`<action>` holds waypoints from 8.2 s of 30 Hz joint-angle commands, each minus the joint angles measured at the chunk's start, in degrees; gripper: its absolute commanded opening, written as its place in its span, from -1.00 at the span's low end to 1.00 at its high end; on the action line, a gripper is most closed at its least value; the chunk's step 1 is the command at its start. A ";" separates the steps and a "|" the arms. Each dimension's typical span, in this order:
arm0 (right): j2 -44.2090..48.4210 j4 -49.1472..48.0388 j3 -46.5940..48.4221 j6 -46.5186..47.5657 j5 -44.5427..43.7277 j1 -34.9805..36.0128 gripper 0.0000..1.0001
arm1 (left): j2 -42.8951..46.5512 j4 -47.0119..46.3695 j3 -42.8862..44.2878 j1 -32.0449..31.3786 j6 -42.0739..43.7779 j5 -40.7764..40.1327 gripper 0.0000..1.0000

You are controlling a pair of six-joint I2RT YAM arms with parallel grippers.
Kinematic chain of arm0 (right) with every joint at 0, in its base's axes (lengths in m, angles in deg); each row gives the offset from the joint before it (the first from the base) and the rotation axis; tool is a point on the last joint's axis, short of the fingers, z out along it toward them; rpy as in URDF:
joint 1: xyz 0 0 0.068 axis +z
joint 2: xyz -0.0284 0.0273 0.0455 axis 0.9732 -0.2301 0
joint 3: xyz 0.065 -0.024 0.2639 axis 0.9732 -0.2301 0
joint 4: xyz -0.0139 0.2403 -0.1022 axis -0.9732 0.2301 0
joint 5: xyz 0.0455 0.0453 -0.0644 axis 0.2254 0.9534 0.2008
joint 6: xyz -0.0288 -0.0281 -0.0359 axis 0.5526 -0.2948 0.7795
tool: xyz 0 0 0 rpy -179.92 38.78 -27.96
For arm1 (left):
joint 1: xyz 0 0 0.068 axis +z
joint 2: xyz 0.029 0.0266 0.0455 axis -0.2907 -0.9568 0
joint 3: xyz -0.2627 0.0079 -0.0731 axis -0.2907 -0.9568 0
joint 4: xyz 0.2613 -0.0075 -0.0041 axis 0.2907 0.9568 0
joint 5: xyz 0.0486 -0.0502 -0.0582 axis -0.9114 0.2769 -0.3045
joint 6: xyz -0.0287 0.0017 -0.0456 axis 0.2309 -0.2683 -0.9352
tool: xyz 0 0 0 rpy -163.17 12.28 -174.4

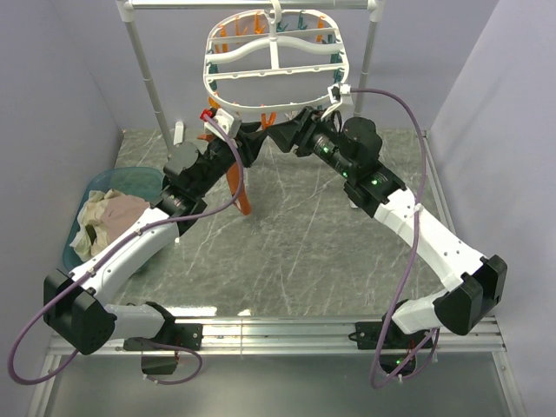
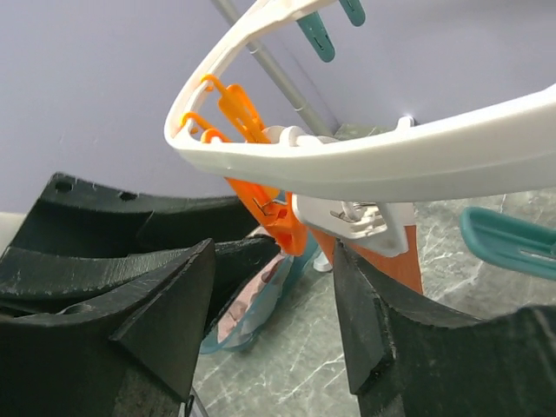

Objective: Clip the underwear to the hanger

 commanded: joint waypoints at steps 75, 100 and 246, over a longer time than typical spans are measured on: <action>-4.89 -0.43 7.97 0.82 -4.09 1.50 -0.31 | -1.97 -2.38 1.47 6.36 -9.01 7.63 0.48; -6.38 -2.36 9.81 -0.85 -1.37 1.58 0.28 | -3.56 -2.47 4.11 6.45 -8.83 9.40 -0.33; -11.57 2.21 14.83 3.45 -10.95 4.13 -1.00 | -51.29 77.26 39.62 -1.99 45.48 -44.65 0.87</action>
